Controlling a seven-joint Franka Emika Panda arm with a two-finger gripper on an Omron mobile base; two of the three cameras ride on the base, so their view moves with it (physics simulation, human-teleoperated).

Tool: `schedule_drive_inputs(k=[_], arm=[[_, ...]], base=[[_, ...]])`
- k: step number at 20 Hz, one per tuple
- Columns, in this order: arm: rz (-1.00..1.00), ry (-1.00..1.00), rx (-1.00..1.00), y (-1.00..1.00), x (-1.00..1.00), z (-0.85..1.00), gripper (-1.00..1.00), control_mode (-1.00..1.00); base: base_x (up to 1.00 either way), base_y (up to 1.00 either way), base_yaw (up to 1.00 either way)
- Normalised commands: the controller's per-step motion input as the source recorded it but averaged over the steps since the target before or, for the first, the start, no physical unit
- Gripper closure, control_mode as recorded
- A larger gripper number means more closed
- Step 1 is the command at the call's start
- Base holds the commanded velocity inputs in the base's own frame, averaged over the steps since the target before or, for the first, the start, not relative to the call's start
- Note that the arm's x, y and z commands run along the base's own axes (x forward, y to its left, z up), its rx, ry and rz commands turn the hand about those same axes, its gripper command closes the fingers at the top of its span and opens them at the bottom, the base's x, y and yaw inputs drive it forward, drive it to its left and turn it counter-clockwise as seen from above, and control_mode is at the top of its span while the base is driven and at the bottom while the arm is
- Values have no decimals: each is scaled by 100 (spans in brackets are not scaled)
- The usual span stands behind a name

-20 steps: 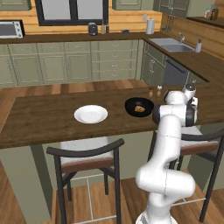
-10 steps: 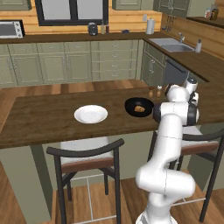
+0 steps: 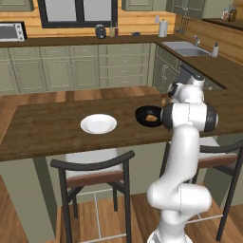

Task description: Pick the chicken drumstick and broccoli from their plates and place them in the bowl. Then put the bowl in the fridge.

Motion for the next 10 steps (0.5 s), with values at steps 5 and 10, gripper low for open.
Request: schedule_drive_inputs(k=[5,10], arm=[[11,3,0,100,29,41,100,-100],[20,33,1,100,1,5,100,-100]], base=[[0,0,0],[0,0,0]])
